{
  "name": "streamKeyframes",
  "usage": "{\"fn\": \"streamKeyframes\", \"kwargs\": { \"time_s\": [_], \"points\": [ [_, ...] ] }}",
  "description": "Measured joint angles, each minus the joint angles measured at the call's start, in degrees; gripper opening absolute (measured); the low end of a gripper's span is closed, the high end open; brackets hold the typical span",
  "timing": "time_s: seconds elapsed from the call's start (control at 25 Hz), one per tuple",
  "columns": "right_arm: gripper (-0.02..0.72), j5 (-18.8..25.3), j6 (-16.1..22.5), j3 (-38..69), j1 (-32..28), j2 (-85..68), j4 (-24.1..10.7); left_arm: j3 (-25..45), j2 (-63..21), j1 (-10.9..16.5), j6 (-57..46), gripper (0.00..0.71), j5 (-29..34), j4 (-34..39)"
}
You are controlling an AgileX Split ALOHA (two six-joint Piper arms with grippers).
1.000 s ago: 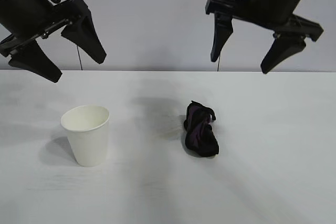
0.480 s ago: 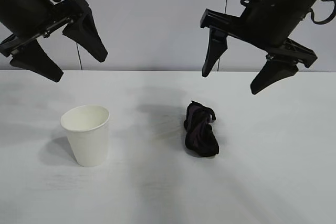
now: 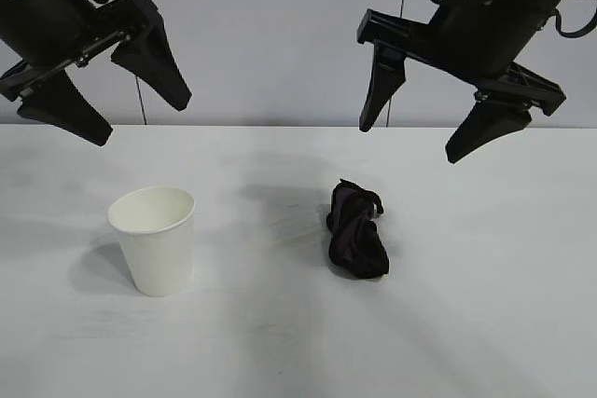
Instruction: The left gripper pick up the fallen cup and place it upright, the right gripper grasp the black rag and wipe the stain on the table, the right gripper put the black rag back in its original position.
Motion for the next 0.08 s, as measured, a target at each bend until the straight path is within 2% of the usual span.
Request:
{"fn": "streamKeyframes", "kwargs": {
  "time_s": [0.08],
  "points": [
    [0.578, 0.0, 0.0, 0.0, 0.0, 0.0, 0.0, 0.0, 0.0, 0.0, 0.0, 0.693, 0.0, 0.0]
  ]
}}
